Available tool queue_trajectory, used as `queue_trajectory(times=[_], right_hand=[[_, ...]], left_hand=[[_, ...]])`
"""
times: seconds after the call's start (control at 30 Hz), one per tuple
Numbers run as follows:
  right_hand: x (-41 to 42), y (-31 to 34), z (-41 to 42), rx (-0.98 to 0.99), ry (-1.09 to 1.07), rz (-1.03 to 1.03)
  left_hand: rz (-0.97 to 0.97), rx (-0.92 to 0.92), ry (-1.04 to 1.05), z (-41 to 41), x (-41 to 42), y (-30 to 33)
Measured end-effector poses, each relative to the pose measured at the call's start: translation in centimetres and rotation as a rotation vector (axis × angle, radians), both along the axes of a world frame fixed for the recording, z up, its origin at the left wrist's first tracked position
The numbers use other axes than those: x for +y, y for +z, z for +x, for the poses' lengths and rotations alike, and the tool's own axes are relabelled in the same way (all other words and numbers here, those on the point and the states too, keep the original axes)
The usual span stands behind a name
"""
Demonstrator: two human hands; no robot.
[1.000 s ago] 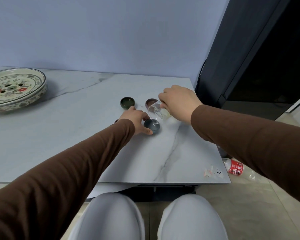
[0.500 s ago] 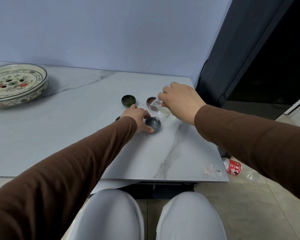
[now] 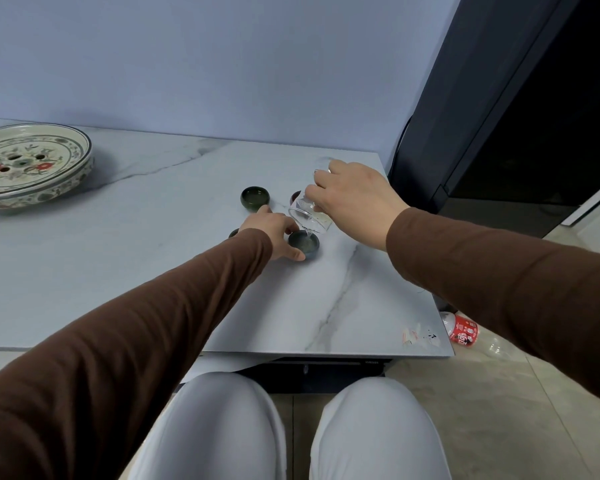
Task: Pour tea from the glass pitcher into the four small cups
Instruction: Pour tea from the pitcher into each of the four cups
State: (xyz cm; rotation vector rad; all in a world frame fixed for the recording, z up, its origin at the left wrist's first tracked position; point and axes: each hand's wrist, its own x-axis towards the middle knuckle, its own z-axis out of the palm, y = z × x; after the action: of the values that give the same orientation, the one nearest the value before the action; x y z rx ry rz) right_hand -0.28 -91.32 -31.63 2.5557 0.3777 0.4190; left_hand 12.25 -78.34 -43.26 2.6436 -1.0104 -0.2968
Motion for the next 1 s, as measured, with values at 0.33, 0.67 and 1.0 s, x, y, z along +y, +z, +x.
queue_trajectory(times=[0.33,0.67,1.0], right_hand=[[0.6,0.3,-0.4,-0.045,0.050,-0.090],[0.0,-0.7,-0.1,-0.014,0.023,0.018],[-3.4,-3.1,0.2,0.018,-0.367,0.504]], left_hand=[[0.032,0.029,0.032,0.2,-0.2,-0.3],[0.038,0.015,0.027,0.3,-0.2,-0.3],[0.054,0.001,-0.021,0.2,-0.1,-0.1]])
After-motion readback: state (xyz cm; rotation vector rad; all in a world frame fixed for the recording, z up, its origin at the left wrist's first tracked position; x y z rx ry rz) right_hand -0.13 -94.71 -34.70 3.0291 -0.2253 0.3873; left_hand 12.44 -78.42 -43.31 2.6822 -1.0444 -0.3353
